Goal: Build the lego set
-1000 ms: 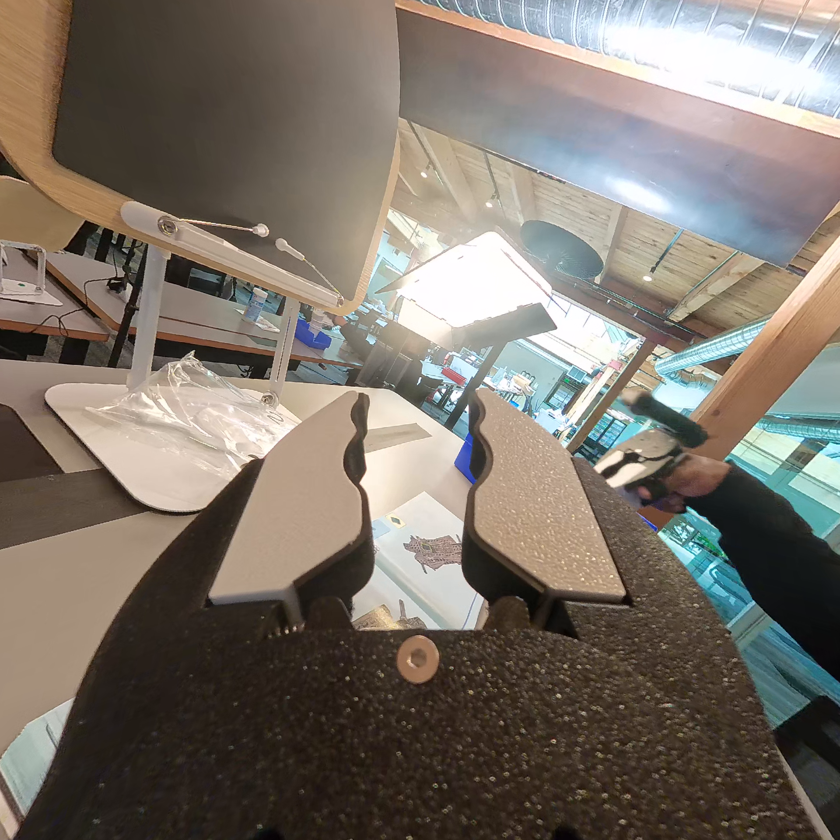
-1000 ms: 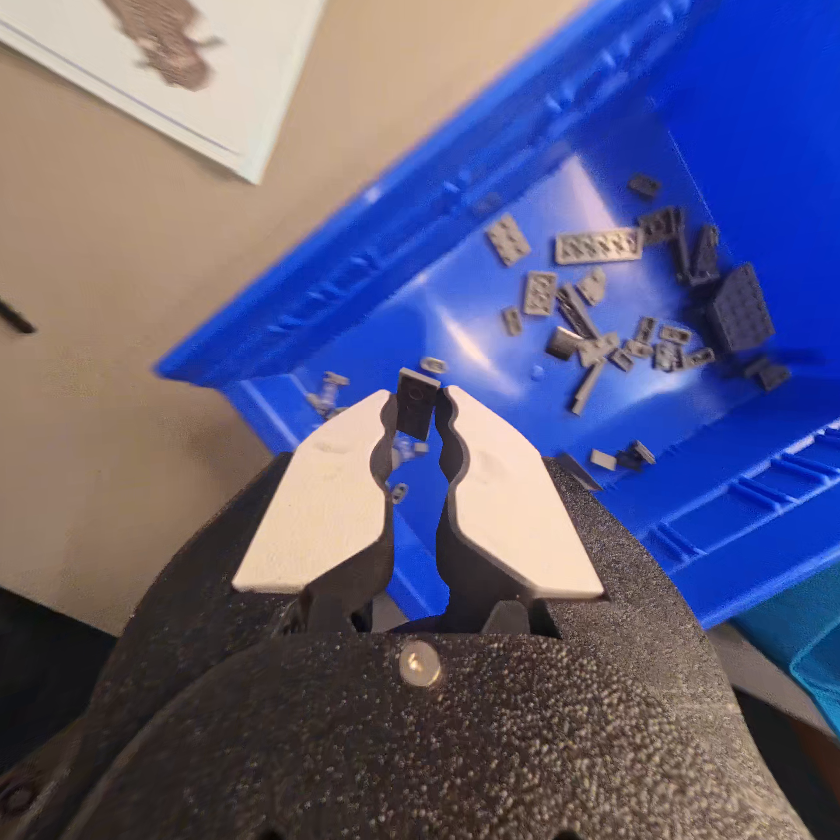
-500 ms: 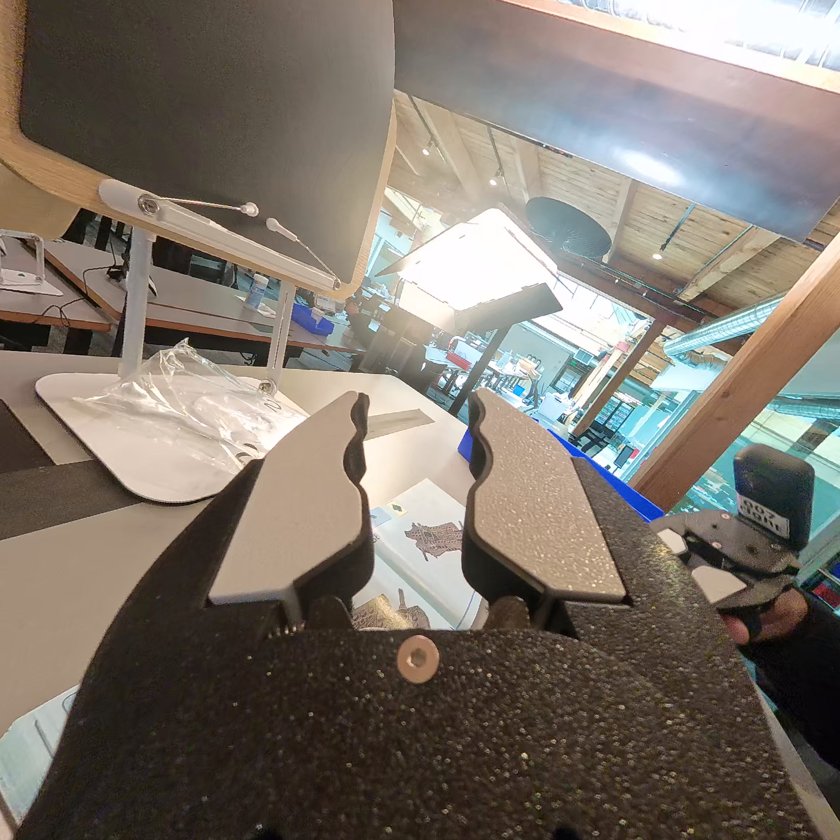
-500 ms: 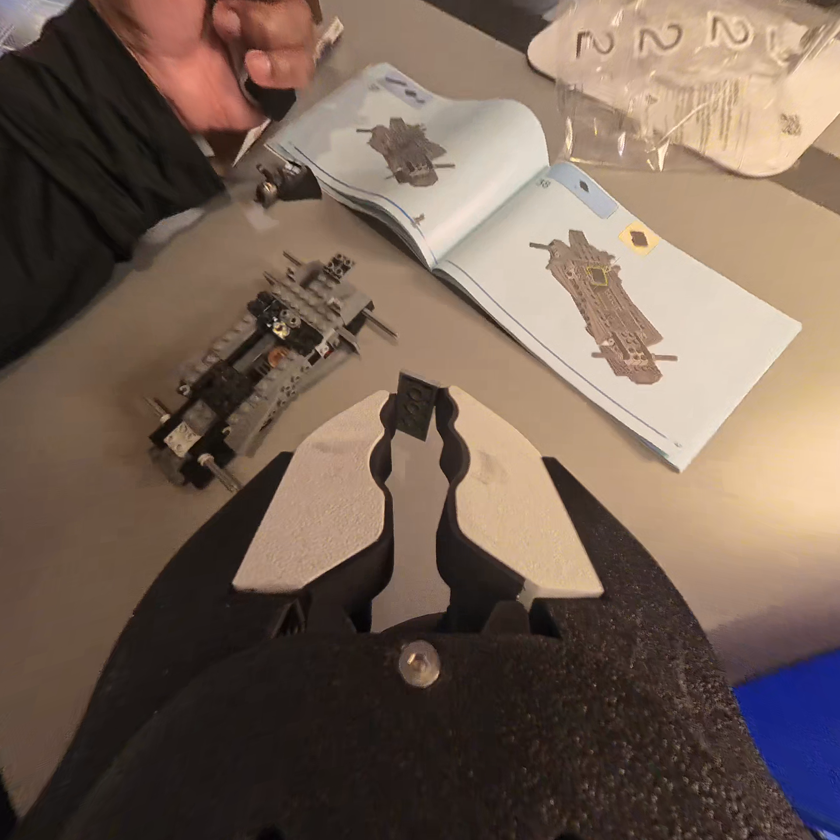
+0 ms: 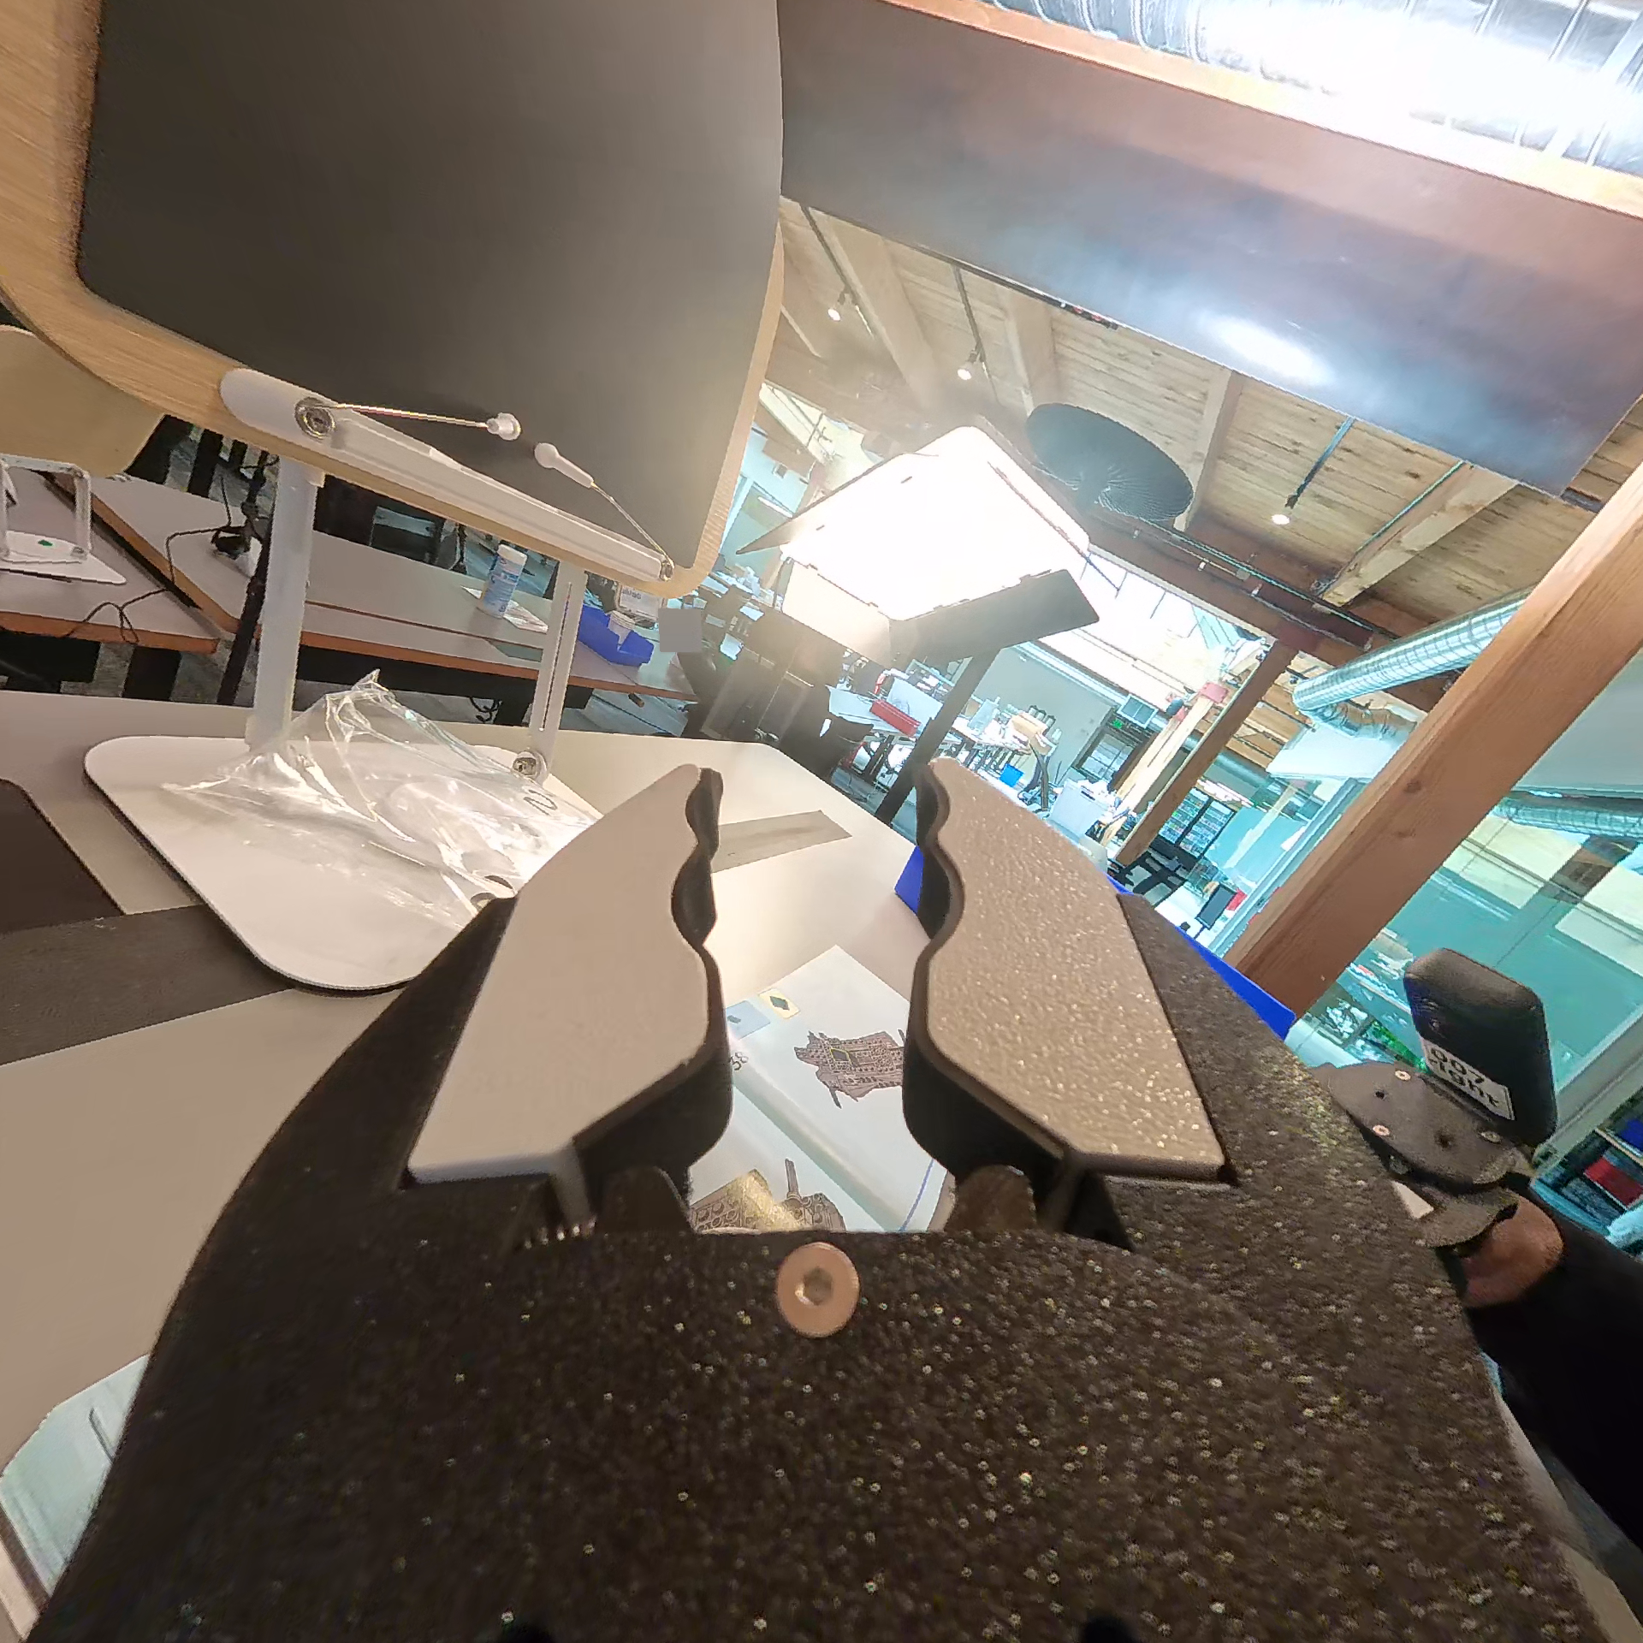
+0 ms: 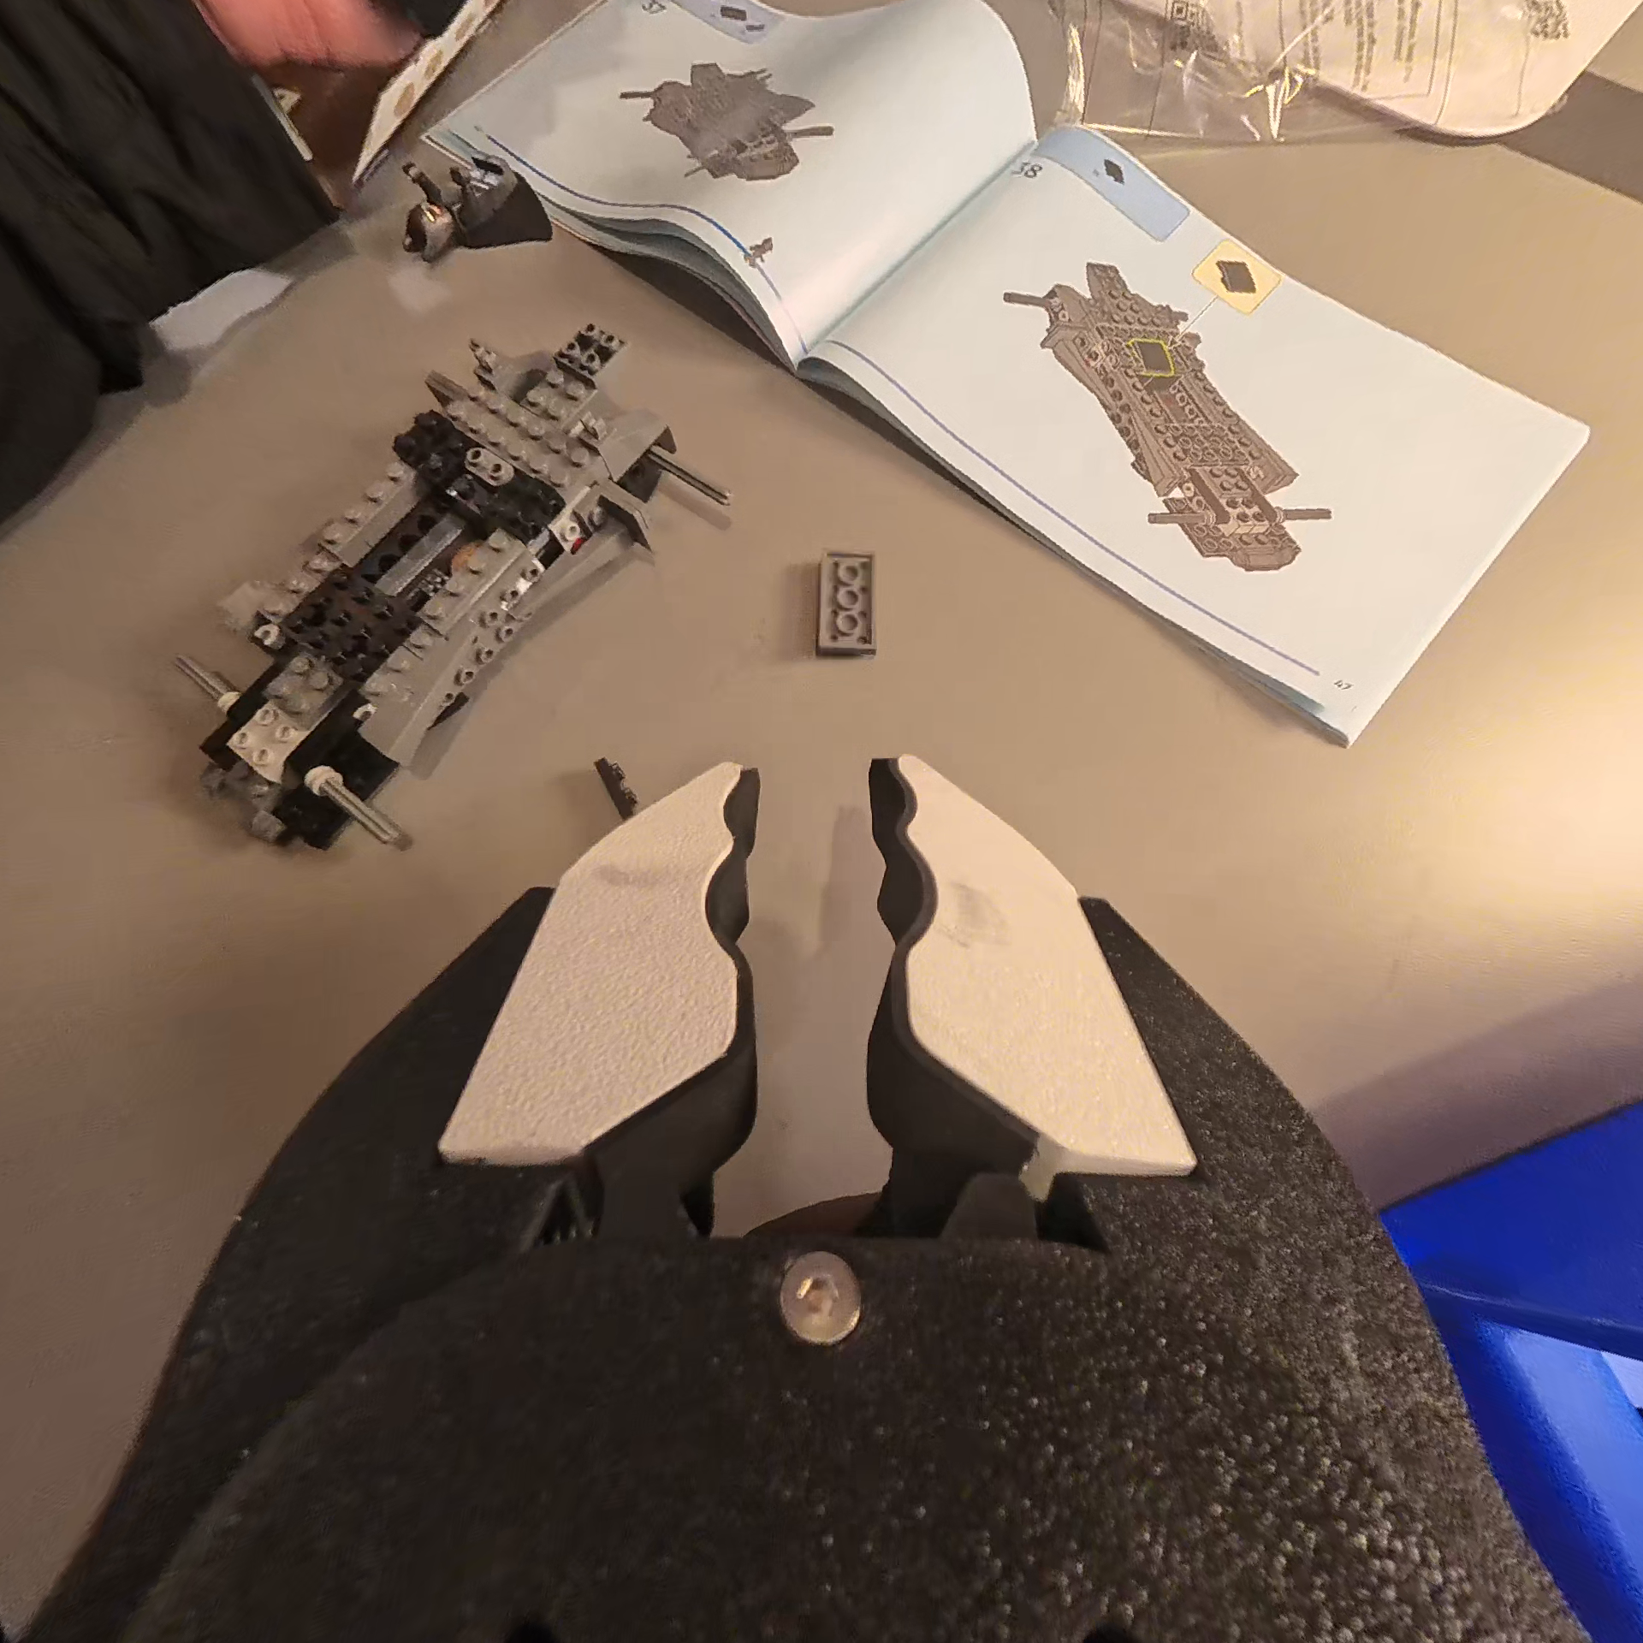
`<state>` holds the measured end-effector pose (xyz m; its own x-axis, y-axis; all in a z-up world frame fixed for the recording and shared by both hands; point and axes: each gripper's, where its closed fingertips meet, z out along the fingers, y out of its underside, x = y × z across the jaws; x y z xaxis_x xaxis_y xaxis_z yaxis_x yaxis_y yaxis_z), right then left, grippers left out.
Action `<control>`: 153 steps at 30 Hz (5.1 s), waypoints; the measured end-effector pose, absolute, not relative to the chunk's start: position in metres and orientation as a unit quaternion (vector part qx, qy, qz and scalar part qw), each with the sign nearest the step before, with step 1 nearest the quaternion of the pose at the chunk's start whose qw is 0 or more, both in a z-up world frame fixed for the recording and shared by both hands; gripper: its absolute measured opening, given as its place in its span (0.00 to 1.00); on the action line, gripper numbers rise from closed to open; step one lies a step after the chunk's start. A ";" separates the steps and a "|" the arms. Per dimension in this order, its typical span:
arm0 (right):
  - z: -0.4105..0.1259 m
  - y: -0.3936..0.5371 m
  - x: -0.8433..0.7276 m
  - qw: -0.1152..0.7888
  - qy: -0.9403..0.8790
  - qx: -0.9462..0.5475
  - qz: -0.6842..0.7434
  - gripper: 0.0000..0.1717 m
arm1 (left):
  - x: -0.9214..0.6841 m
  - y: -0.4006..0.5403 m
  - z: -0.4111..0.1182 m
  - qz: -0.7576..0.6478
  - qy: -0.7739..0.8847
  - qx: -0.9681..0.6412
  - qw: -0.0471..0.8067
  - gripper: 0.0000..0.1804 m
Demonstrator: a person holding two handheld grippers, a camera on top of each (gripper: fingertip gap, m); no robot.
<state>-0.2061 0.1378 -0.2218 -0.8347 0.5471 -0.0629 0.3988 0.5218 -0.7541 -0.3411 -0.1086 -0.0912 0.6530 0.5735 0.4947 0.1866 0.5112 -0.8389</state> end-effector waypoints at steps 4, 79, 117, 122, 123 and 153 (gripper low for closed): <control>-0.230 0.131 -0.213 0.104 -0.875 -0.274 0.384 0.15 | -0.341 -0.106 -0.092 0.123 -0.397 -0.480 0.772 0.24; -0.243 0.133 -0.199 0.078 -0.878 -0.293 0.371 0.12 | -0.345 -0.117 -0.091 0.125 -0.405 -0.463 0.778 0.24; -0.251 0.152 -0.205 0.072 -0.860 -0.327 0.384 0.13 | -0.345 -0.123 -0.087 0.123 -0.405 -0.450 0.786 0.24; -0.251 0.152 -0.205 0.072 -0.861 -0.327 0.383 0.12 | -0.345 -0.123 -0.087 0.123 -0.405 -0.450 0.786 0.24; -0.251 0.152 -0.205 0.072 -0.861 -0.326 0.383 0.12 | -0.345 -0.123 -0.087 0.122 -0.405 -0.450 0.787 0.24; -0.199 0.358 -0.236 0.243 -0.891 -0.331 0.195 0.16 | -0.348 -0.096 -0.097 0.108 -0.398 -0.484 0.772 0.24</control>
